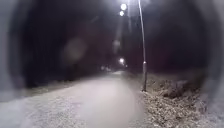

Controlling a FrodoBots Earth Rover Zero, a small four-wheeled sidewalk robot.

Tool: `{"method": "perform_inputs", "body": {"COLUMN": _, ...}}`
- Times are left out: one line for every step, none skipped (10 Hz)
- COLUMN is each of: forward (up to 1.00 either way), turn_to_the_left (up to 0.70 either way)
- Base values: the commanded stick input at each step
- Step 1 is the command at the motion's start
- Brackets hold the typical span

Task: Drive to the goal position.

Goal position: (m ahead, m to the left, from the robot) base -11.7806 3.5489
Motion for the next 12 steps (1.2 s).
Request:
{"method": "perform_inputs", "body": {"forward": 0.0, "turn_to_the_left": 0.0}}
{"method": "perform_inputs", "body": {"forward": 0.0, "turn_to_the_left": 0.0}}
{"method": "perform_inputs", "body": {"forward": 0.0, "turn_to_the_left": 0.0}}
{"method": "perform_inputs", "body": {"forward": 0.0, "turn_to_the_left": 0.0}}
{"method": "perform_inputs", "body": {"forward": 0.0, "turn_to_the_left": 0.05}}
{"method": "perform_inputs", "body": {"forward": 0.0, "turn_to_the_left": 0.7}}
{"method": "perform_inputs", "body": {"forward": 0.0, "turn_to_the_left": 0.7}}
{"method": "perform_inputs", "body": {"forward": 0.0, "turn_to_the_left": 0.7}}
{"method": "perform_inputs", "body": {"forward": 0.0, "turn_to_the_left": 0.57}}
{"method": "perform_inputs", "body": {"forward": 0.0, "turn_to_the_left": 0.12}}
{"method": "perform_inputs", "body": {"forward": 0.0, "turn_to_the_left": 0.0}}
{"method": "perform_inputs", "body": {"forward": 0.0, "turn_to_the_left": 0.0}}
